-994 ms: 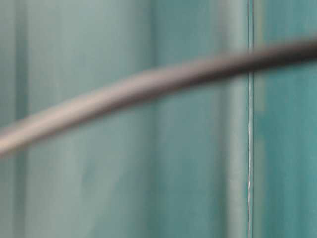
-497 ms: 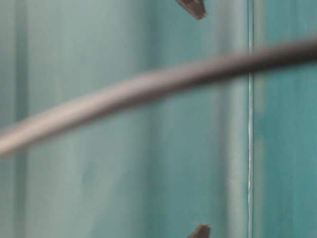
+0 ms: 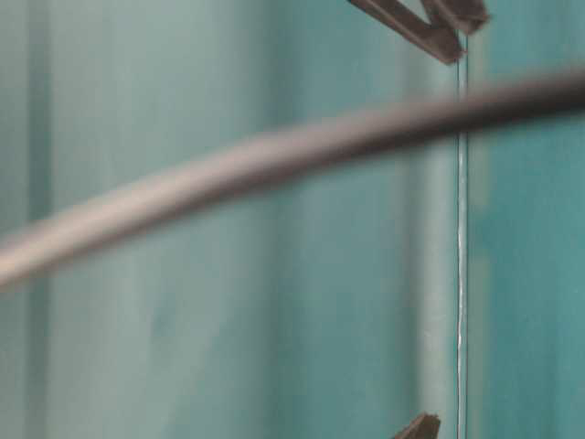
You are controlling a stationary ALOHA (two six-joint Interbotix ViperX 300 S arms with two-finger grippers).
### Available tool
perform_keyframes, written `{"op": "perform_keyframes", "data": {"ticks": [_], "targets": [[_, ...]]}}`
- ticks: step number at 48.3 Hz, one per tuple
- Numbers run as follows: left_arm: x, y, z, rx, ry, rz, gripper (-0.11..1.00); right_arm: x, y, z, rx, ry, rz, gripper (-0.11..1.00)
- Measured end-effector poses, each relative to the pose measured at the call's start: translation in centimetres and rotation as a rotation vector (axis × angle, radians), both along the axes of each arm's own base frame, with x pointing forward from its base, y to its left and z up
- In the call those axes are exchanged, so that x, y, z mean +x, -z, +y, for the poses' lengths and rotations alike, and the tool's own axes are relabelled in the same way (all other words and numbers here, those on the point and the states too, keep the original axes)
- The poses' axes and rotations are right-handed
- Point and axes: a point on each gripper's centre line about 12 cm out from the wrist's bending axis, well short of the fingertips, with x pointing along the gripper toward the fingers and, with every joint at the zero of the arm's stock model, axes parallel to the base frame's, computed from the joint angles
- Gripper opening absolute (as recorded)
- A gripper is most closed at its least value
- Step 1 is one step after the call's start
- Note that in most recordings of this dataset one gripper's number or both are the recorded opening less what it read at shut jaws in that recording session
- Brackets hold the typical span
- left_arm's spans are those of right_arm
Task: Insert the wire through the hole in the metal fitting marked with a red label.
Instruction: 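Move both open grippers inward from the rest pose toward the workspace, then lower the right gripper over the grey wire end and close on it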
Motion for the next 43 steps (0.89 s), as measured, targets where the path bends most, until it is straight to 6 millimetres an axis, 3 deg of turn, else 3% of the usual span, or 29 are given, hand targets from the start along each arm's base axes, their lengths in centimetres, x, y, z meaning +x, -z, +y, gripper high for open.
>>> {"op": "perform_keyframes", "data": {"ticks": [43], "targets": [[-0.7,0.9,0.0,-0.036,-0.014,0.030,0.84,2.5,3.8,0.8,-0.007,-0.023,0.103,0.84]]}}
